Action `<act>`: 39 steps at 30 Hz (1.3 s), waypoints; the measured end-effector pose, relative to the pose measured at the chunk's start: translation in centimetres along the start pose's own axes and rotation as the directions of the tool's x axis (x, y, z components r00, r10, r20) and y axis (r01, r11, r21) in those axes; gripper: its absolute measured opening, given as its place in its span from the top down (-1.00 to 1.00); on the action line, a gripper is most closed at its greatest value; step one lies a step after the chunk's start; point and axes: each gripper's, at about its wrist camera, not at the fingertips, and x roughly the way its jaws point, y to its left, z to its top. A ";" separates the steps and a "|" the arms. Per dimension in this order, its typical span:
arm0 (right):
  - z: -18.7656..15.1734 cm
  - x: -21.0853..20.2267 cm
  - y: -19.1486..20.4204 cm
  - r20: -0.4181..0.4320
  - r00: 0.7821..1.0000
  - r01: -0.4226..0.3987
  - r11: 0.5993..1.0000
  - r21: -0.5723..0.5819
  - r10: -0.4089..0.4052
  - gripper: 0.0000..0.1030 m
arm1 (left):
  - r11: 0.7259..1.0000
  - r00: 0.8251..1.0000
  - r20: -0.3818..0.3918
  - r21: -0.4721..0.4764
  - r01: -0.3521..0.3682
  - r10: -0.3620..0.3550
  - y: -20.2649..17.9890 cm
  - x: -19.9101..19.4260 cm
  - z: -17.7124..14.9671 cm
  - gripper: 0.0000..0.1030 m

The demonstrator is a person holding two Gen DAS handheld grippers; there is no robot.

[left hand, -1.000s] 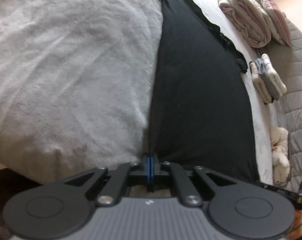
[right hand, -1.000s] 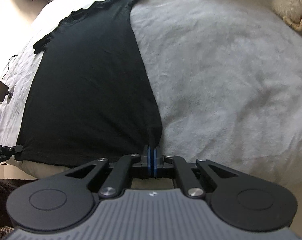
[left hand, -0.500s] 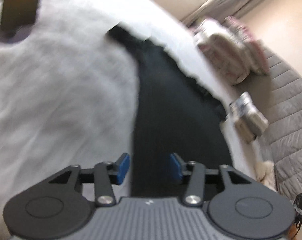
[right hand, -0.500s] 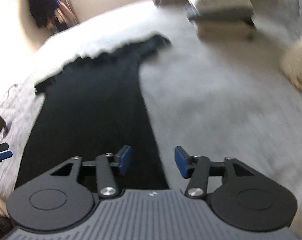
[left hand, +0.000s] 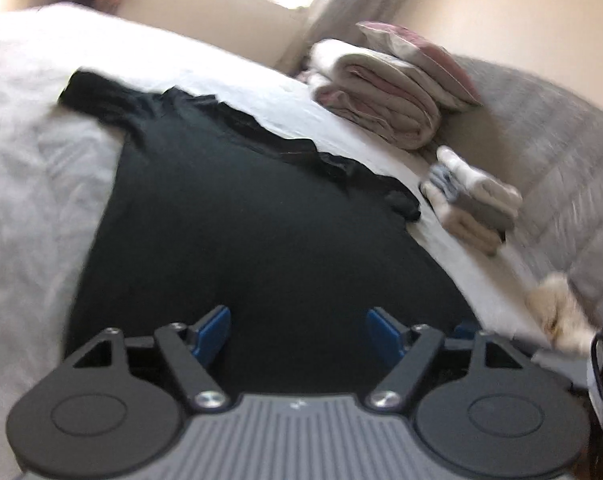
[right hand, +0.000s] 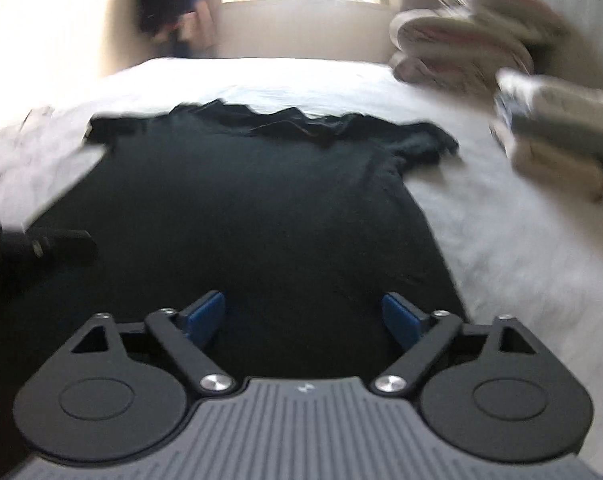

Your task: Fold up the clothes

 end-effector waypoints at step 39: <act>18.7 17.2 -8.6 -0.036 0.965 -0.254 0.960 0.116 0.259 -0.46 | 0.839 0.888 0.018 -0.338 -0.427 0.459 7.3 19.9 21.3 0.44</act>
